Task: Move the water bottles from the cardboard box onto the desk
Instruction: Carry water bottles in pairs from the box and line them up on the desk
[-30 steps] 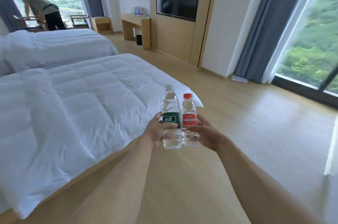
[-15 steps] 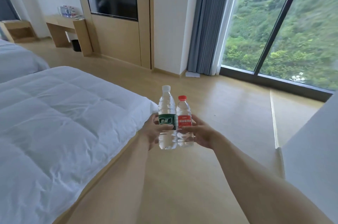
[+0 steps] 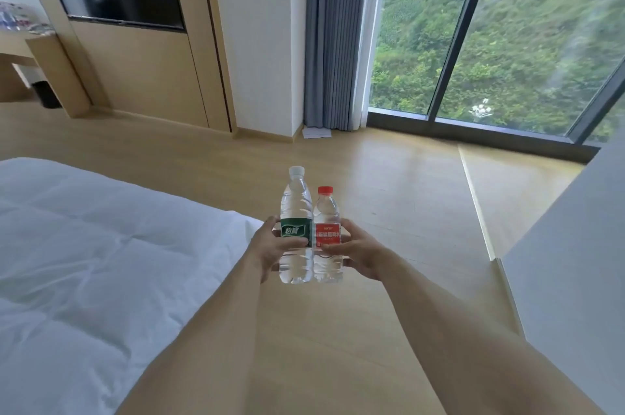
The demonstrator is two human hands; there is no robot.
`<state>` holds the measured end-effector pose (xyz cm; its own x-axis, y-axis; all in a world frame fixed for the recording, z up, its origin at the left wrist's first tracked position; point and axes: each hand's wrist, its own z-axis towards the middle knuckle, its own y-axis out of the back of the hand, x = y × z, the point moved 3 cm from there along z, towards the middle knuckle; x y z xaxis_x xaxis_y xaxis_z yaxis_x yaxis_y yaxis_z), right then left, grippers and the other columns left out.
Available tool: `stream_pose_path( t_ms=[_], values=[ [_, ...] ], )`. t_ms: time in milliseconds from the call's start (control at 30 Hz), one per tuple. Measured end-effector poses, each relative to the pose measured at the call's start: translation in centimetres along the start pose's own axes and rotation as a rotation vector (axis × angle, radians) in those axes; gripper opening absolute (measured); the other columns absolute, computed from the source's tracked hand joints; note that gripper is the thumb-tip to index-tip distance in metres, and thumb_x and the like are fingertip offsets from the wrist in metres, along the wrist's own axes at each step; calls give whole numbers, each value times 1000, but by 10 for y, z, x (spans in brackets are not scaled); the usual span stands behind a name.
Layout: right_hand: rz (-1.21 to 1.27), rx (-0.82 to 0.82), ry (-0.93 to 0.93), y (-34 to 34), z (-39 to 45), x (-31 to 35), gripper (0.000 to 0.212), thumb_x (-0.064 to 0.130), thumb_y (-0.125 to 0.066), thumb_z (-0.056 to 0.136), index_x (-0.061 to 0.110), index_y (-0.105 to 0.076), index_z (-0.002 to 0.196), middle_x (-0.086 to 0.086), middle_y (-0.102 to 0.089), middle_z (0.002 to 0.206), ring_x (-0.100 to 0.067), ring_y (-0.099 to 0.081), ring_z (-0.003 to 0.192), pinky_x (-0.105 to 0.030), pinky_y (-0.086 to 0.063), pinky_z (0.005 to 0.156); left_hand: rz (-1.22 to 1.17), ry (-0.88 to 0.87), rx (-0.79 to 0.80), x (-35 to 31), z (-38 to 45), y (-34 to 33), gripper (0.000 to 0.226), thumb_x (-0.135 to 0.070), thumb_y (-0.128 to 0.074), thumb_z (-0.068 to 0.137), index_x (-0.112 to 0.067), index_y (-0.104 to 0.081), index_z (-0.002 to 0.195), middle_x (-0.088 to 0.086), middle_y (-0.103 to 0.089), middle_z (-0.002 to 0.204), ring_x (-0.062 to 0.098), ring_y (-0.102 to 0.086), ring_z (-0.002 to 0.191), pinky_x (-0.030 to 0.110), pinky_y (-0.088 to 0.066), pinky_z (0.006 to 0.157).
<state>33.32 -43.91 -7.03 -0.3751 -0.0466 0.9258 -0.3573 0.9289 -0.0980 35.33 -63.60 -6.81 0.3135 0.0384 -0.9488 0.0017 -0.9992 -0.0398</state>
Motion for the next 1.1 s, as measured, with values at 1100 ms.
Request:
stream_pose_path(
  t_ms=[1100],
  values=[
    [-22, -23, -104, 251, 472, 177, 70, -11, -72, 82, 14, -44, 141, -20, -62, 128, -38, -59, 123, -56, -44, 108, 48, 53, -69, -137, 543, -53, 60, -2, -86, 73, -22, -56, 121, 10, -72, 111, 30, -74, 97, 60, -59, 81]
  ],
)
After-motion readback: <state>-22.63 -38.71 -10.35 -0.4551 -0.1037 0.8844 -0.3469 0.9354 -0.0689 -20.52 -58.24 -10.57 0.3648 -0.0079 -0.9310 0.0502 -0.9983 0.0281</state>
